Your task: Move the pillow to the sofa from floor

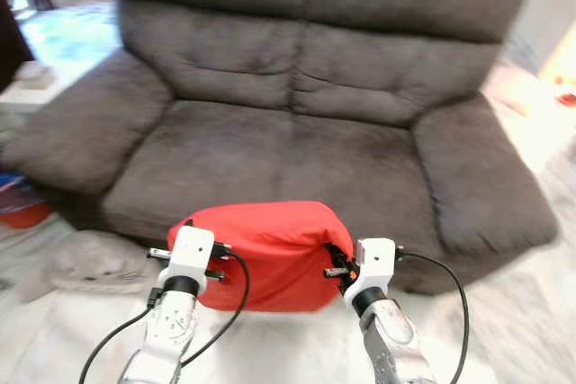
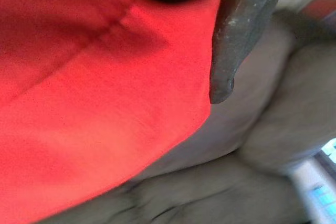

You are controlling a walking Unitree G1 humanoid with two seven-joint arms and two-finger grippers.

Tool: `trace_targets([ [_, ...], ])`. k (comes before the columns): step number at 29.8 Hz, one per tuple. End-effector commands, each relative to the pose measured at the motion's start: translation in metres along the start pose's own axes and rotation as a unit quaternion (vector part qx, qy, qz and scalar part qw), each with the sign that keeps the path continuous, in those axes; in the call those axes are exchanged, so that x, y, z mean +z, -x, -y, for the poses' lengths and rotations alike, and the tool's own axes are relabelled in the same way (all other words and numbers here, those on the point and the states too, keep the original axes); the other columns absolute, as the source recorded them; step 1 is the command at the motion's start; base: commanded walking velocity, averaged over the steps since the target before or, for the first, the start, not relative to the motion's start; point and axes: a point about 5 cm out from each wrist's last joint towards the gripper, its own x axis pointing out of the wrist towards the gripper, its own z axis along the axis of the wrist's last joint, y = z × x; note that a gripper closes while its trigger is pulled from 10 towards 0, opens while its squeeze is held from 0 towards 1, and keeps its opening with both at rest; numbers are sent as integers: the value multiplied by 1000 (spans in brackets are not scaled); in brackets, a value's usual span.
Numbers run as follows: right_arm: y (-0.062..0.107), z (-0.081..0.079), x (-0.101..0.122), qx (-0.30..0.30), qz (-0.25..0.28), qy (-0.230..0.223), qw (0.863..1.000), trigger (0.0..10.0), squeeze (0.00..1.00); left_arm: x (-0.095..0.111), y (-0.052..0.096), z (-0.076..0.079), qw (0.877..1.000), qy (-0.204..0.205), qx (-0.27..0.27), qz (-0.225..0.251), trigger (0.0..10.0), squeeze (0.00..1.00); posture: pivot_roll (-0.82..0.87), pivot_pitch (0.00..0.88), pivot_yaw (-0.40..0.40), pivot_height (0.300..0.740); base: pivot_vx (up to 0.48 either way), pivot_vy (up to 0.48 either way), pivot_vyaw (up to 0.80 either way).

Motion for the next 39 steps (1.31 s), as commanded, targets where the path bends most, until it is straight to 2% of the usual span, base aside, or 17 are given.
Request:
trace_targets([
  [1, -1, 5, 8, -18, 26, -13, 999, 10000, 0, 17, -8, -19, 998, 9, 37, 47, 10000, 0, 139, 103, -30, 740, 0, 0, -538],
  [7, -3, 5, 10, -11, 29, -2, 1000, 10000, 0, 13, -7, -24, 998, 12, 47, 38, 10000, 0, 146, 79, -24, 740, 0, 0, -90],
  [14, -7, 7, 12, -13, 27, 2, 1000, 10000, 0, 9, -7, -33, 998, 15, 63, 26, 10000, 0, 165, 0, -2, 740, 0, 0, 0],
  [22, -8, 12, 17, -17, 36, 8, 999, 10000, 0, -1, -5, -40, 997, 16, 73, 12, 10000, 0, 156, 0, -12, 740, 0, 0, 0],
  [29, -5, 11, 14, -20, 46, 7, 999, 10000, 0, -4, -5, -39, 998, 17, 65, 12, 10000, 0, 145, 0, -11, 740, 0, 0, 0],
  [39, 5, 14, 6, -20, 48, 6, 999, 10000, 0, -4, 9, -32, 997, 21, 70, 29, 10000, 0, 160, 0, -29, 740, 0, 0, 0],
])
